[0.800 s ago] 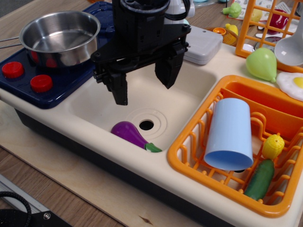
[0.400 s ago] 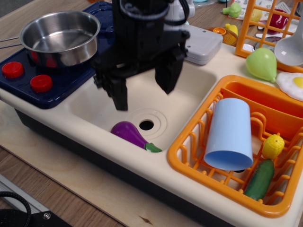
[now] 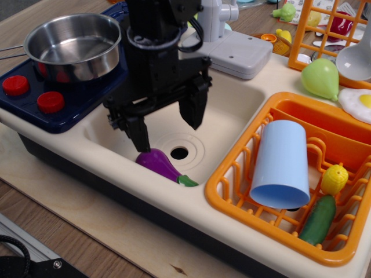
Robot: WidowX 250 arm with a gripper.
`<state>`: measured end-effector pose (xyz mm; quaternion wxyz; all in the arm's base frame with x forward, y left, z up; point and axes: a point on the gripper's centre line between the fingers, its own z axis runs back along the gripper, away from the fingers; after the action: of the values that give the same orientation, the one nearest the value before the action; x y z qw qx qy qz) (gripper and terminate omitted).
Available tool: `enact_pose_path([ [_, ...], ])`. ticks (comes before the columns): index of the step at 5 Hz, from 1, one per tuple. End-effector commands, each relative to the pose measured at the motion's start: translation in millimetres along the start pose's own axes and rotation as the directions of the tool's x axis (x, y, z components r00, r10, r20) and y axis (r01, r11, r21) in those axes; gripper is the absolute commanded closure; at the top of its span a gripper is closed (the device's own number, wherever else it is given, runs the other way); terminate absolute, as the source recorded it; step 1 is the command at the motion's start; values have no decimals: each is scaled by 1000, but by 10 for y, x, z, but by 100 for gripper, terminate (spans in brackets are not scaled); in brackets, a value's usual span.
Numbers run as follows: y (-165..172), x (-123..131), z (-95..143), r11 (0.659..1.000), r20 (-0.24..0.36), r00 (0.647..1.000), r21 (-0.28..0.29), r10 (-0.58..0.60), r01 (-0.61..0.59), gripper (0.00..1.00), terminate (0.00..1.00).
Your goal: Put eggplant into pan
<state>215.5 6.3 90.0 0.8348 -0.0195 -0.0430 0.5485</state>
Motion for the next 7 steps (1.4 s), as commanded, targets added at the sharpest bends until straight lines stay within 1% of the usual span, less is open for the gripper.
enact_pose_path([
  [1,44,27,-131,999,-46,999,-37,10,-11,0,0],
  [2,94,-5,-234,999,-46,999,-29,26,-28,0,0],
  [3,154,-7,-371,999,-60,998,-42,26,-29,0,0],
  [4,154,3,-562,998,-63,998,-55,23,-27,0,0],
  [5,126,71,-541,999,-78,997,-38,-12,9,0,0],
  [6,80,92,-283,999,-59,998,31,-18,20,0,0],
  [7,66,74,-238,999,-40,999,38,-19,21,0,0],
])
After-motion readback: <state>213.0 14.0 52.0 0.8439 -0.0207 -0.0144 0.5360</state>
